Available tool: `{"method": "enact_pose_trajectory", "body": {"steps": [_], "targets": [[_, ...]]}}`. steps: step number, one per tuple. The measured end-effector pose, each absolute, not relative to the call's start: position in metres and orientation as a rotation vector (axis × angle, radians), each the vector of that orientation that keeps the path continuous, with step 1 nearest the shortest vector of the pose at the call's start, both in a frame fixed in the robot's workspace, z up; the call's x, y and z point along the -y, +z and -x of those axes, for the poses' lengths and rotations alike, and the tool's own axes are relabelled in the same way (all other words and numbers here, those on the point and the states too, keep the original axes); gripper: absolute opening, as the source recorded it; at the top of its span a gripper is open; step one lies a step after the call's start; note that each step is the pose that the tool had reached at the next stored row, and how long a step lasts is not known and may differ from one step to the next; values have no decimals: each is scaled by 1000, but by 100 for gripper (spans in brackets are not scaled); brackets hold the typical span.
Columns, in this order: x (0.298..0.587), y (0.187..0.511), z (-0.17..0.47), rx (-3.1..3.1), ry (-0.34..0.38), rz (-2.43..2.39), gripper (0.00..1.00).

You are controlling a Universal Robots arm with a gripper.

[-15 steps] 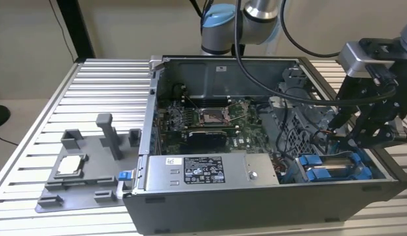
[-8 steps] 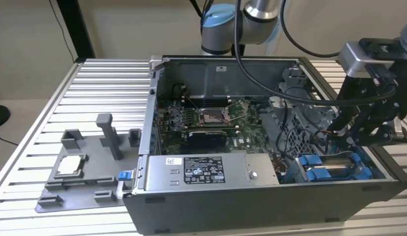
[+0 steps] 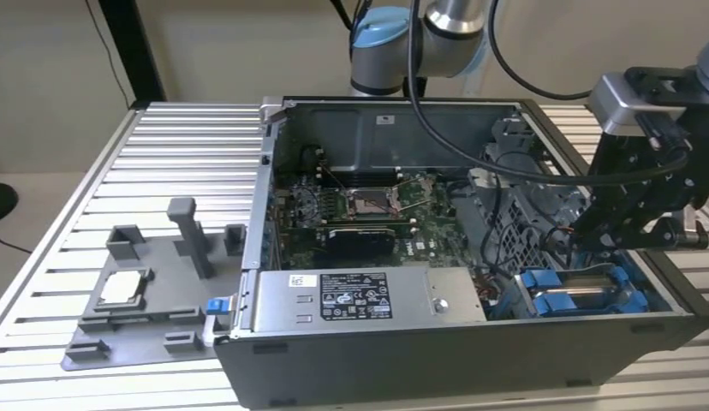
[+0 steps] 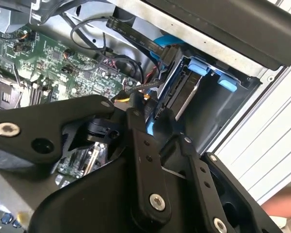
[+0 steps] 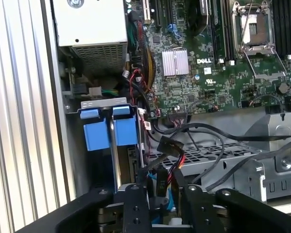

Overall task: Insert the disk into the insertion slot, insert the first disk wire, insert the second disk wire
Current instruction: 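Insert the first disk wire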

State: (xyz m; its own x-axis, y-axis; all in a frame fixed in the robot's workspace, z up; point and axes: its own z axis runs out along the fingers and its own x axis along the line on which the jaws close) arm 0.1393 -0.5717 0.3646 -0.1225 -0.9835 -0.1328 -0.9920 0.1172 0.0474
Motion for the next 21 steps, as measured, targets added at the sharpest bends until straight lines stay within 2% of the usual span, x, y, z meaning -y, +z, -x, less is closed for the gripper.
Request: {"method": "enact_pose_trajectory", "body": {"steps": [21], "targets": [[574, 364, -142, -2287, 226, 2031, 0]]}}
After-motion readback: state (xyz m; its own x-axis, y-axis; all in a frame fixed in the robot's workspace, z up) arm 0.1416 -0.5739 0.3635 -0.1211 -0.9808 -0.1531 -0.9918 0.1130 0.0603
